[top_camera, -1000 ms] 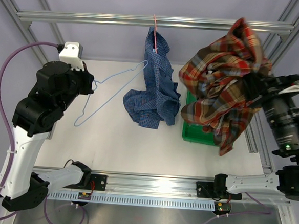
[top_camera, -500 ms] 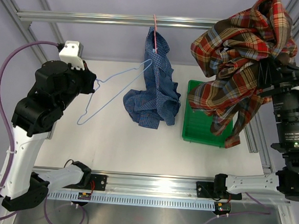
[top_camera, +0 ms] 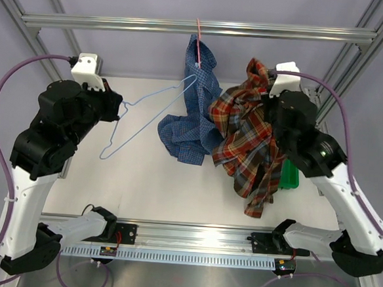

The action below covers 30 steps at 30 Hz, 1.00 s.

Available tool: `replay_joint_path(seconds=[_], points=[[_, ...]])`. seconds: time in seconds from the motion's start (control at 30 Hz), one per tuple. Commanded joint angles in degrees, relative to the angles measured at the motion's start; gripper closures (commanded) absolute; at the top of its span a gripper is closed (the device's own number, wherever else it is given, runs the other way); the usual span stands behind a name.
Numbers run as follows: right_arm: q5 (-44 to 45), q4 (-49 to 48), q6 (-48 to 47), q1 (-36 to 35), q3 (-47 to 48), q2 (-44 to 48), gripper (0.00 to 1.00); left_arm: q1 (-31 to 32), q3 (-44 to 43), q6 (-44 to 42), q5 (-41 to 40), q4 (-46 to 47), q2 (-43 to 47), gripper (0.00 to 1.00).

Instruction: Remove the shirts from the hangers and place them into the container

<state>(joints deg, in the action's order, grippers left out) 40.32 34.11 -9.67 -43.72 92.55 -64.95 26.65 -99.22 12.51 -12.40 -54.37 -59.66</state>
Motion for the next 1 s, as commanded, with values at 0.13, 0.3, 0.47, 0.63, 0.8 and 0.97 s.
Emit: replay_joint_path(seconds=[0.13,0.3,0.47,0.63,0.8,0.97], points=[[-11.7,0.2,5.4,14.2,0.1,1.1,1.00,-0.1,0.2,0.1,1.2,2.9,1.1,1.00],[-11.4,2.8,2.9,14.5,13.4,-3.2,1.00,-0.1,0.3,0.4,1.9,3.3,0.7,1.00],[-11.8,-3.1,-2.1,15.8,17.0,-5.7,1.00,0.0,0.8,0.1,1.5,3.2,1.5,1.00],[-15.6,-3.3,-1.9,20.4,18.6,-9.4,1.00,0.0,1.4,-0.4,1.6,3.0,2.1,1.00],[-20.1,-6.3,-0.4,26.2,15.5,-12.6,1.00,-0.1,1.0,-1.0,1.6,2.5,2.4,1.00],[-21.1,-4.4,0.2,28.3,22.3,-16.9,1.00,0.0,1.0,-1.4,1.8,2.5,1.7,1.00]])
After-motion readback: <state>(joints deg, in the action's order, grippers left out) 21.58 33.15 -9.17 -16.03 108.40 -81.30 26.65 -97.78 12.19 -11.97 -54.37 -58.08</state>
